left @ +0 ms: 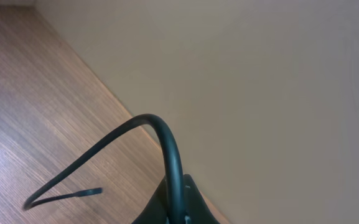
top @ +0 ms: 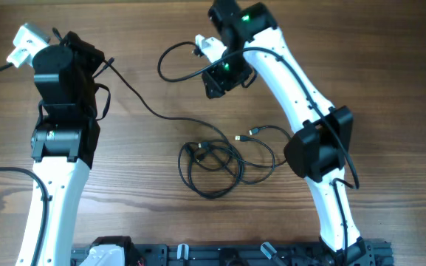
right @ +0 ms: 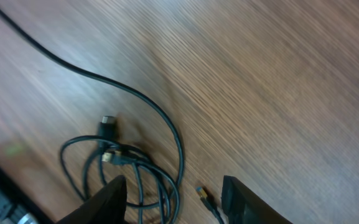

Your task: Untangle cables

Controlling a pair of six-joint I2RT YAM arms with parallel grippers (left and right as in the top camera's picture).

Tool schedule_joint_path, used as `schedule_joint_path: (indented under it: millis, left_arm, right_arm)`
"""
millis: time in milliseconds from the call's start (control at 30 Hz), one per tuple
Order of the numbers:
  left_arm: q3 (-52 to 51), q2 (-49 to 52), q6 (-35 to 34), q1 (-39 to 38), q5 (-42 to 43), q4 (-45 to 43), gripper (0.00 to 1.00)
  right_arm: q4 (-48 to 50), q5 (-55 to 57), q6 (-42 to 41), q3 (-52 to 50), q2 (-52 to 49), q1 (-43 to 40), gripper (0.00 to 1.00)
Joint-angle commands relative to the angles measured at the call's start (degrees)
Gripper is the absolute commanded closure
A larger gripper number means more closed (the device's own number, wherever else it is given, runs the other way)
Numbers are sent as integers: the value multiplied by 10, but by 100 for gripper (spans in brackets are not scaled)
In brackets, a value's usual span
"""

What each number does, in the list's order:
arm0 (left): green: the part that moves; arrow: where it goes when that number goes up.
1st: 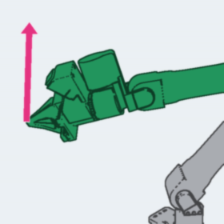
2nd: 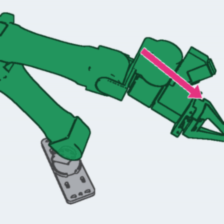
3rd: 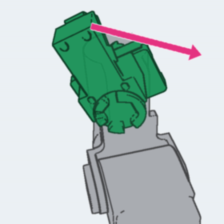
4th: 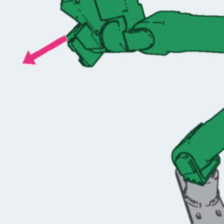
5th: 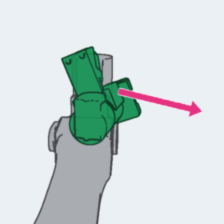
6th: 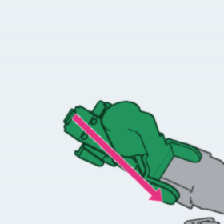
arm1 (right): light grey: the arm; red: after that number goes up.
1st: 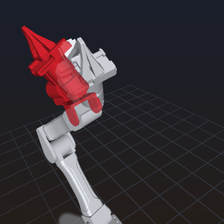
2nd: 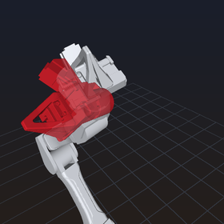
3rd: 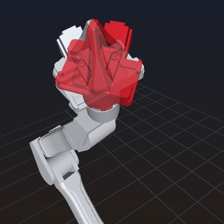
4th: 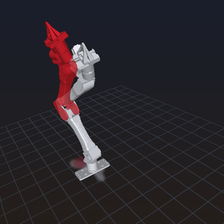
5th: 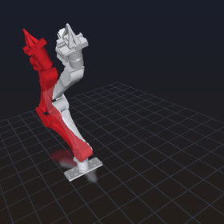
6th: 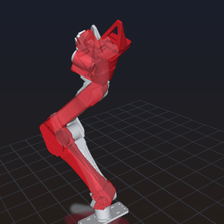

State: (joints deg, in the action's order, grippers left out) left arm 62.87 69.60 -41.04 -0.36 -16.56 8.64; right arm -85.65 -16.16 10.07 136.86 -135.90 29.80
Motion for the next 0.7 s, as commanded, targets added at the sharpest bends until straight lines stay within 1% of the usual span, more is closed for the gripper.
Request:
schedule_joint_path:
  millis: [0, 133, 233, 267, 333, 467, 600, 633, 667]
  left_arm:
    - [2, 1, -3, 3, 12, 7, 96]
    - [2, 1, -3, 3, 19, 15, 96]
    - [2, 1, -3, 3, 23, 15, 96]
    - [2, 1, -3, 3, 26, 15, 96]
    - [2, 1, -3, 3, 35, 15, 96]
    - [2, 0, -3, 3, 50, 4, 96]
    - [2, -1, -3, 3, 57, -9, 96]
    - [2, -1, -3, 3, 57, -9, 96]
    - [2, -1, -3, 3, 58, -9, 96]
  right_arm:
    - [32, 45, -42, -63, 7, 26, 50]
    - [116, 72, -40, -132, 7, 40, 53]
    - [173, 83, -25, -155, 7, 50, 59]
    - [187, 94, -24, -162, 7, 57, 60]
    - [205, 100, -10, -181, 7, 71, 60]
    - [240, 97, -11, -230, 7, 87, 59]
    - [249, 86, -11, -241, 7, 89, 58]
    - [255, 86, -11, -241, 6, 89, 56]
    - [262, 87, -11, -241, 4, 89, 55]
